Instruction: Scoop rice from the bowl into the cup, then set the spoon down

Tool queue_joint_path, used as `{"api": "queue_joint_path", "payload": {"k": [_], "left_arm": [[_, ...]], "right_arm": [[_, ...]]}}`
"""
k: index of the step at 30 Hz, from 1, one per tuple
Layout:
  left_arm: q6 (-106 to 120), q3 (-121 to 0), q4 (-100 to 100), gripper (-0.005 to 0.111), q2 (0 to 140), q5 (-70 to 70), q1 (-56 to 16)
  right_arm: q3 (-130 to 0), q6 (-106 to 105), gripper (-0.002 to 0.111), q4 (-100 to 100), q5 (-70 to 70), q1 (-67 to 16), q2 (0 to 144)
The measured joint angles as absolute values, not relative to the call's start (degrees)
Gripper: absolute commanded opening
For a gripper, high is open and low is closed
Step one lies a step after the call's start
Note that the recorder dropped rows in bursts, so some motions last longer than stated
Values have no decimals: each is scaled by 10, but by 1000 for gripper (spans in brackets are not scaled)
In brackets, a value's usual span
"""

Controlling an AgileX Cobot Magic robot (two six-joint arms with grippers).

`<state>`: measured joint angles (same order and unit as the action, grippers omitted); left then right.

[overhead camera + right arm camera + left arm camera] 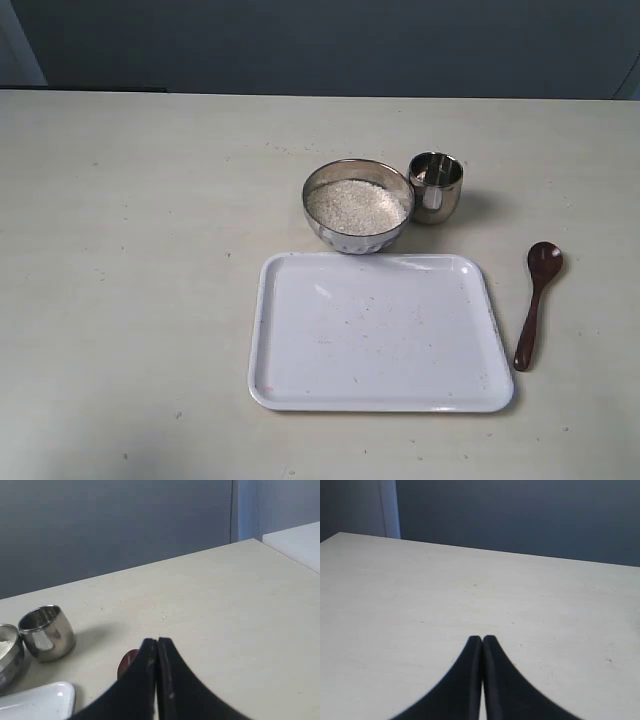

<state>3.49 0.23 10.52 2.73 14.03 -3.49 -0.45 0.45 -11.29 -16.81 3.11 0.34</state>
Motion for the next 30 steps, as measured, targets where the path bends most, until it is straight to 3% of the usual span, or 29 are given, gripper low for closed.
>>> {"api": "queue_joint_path", "payload": {"k": [19,30], "left_arm": [[35,2,105,0,27,140,-35],[35,2,105,0,27,140,-35]], "right_arm": [[-4,5,0,-121,-159,31,3],[-4,5,0,-390,-72,31,3]]}}
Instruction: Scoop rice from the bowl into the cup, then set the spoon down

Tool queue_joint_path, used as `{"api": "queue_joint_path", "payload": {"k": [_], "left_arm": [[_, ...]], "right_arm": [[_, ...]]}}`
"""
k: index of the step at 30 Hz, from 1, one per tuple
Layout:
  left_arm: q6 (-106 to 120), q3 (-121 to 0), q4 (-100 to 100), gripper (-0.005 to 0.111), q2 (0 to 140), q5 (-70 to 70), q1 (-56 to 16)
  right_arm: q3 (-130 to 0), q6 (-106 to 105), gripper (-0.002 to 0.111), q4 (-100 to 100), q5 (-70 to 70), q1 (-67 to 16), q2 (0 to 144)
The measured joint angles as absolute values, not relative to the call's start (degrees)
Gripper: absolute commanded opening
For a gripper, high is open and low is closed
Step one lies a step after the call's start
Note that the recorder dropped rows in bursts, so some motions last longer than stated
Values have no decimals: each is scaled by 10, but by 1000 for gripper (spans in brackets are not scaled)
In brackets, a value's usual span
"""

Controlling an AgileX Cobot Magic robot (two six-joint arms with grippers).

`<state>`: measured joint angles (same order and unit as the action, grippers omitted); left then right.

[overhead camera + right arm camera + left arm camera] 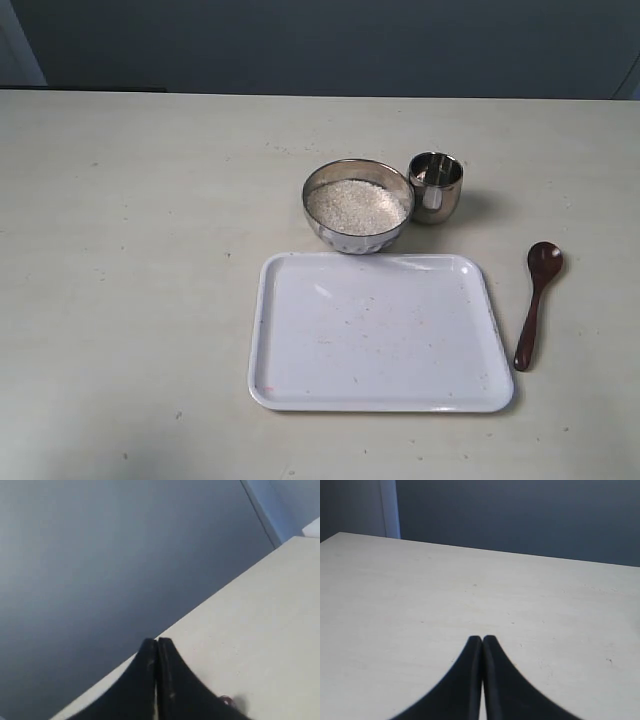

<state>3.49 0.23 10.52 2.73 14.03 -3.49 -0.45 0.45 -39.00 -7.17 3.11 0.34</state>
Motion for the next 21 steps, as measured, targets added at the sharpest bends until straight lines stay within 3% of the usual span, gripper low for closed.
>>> {"api": "queue_joint_path", "payload": {"k": [6,16,21], "left_arm": [[35,2,105,0,27,140,-35],[35,2,105,0,27,140,-35],[35,2,105,0,27,140,-35]], "right_arm": [[-4,5,0,-520,-83,31,2],[-21,-54,-1,-504,-141,31,2],[-178,-77,-1,-346,-231,31,176]]}}
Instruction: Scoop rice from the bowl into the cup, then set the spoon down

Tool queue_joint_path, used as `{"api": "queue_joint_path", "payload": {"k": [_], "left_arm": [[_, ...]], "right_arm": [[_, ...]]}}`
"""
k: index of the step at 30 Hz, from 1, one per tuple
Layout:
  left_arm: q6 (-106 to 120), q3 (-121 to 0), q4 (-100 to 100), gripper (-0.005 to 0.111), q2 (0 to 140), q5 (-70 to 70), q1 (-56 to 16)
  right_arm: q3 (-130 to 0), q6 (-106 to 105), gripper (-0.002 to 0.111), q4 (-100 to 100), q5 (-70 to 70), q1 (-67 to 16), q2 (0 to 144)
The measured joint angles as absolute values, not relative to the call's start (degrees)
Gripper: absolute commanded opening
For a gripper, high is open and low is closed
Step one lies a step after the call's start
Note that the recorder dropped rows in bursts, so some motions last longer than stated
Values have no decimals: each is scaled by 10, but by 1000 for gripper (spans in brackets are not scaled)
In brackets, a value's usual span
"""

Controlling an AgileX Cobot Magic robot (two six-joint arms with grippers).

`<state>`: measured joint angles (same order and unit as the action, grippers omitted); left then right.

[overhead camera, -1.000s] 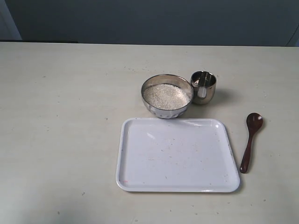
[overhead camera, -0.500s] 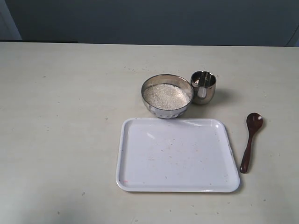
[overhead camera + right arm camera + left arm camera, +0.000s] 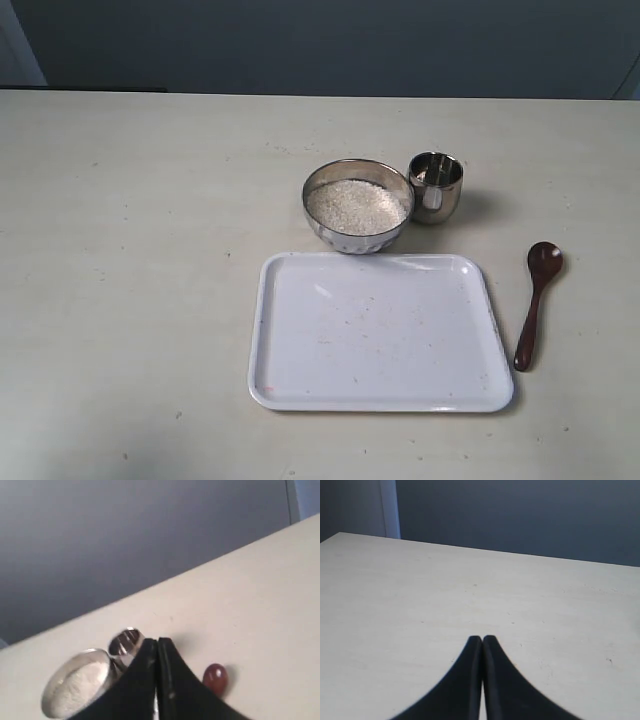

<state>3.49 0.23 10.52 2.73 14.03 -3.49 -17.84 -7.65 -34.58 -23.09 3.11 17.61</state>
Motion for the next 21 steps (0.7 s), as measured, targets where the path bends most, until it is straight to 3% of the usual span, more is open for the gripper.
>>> {"api": "queue_joint_path", "payload": {"k": [6,10,12,17,21], "left_arm": [[35,2,105,0,27,140,-35],[35,2,105,0,27,140,-35],[35,2,105,0,27,140,-35],[35,2,105,0,27,140,-35],[35,2,105,0,27,140,-35]], "right_arm": [[-471,6,-1,-139,-401,31,590],[-551,28,0,-111,-500,9,801],[-553,29,7,-111,-519,-17,872],[-553,7,42,-146,-537,-75,964],[-553,23,47,-156,-510,-108,984]]}}
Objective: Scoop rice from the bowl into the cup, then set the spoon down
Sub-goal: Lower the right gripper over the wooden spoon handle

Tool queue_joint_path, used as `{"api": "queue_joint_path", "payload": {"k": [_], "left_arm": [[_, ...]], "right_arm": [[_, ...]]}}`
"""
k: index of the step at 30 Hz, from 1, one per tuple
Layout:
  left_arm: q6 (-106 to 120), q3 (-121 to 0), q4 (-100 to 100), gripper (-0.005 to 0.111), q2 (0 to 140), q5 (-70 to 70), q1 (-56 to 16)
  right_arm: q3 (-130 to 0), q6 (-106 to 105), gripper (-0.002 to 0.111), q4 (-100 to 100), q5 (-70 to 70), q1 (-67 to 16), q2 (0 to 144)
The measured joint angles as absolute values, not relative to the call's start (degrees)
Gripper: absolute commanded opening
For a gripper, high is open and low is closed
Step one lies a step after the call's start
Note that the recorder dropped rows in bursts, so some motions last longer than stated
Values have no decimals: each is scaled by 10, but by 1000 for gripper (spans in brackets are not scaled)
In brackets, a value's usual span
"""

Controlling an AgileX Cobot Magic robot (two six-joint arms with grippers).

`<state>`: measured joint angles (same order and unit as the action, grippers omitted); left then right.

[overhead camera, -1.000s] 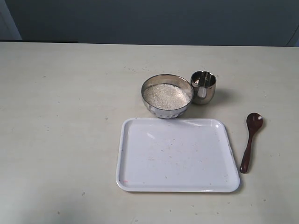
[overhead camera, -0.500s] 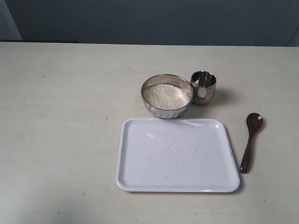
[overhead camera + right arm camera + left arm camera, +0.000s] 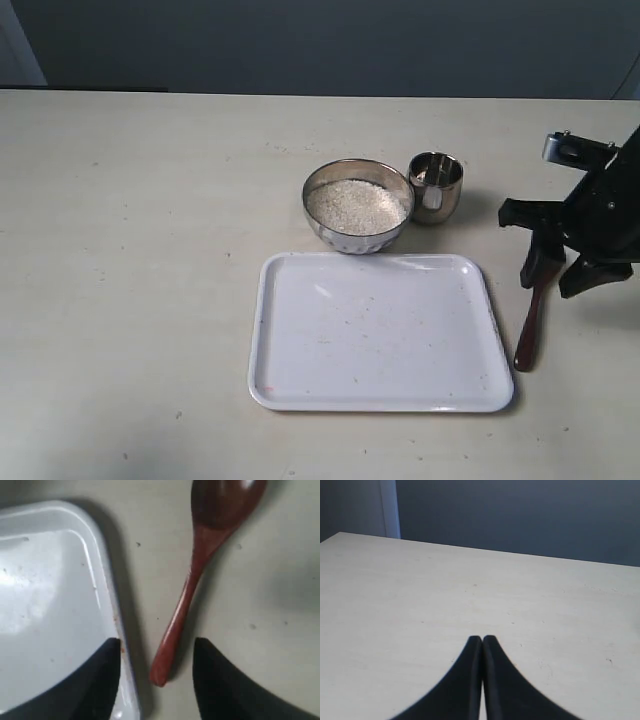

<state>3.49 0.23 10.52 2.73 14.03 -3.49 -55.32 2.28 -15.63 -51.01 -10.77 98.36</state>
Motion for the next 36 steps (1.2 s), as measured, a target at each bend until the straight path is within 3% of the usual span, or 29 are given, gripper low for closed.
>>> {"api": "queue_joint_path", "payload": {"k": [14,36], "left_arm": [[35,2,105,0,27,140,-35],[35,2,105,0,27,140,-35]], "right_arm": [[-480,205,47,-116,-389,-160,984],[-427,238,47,-113,-327,-160,984]]}}
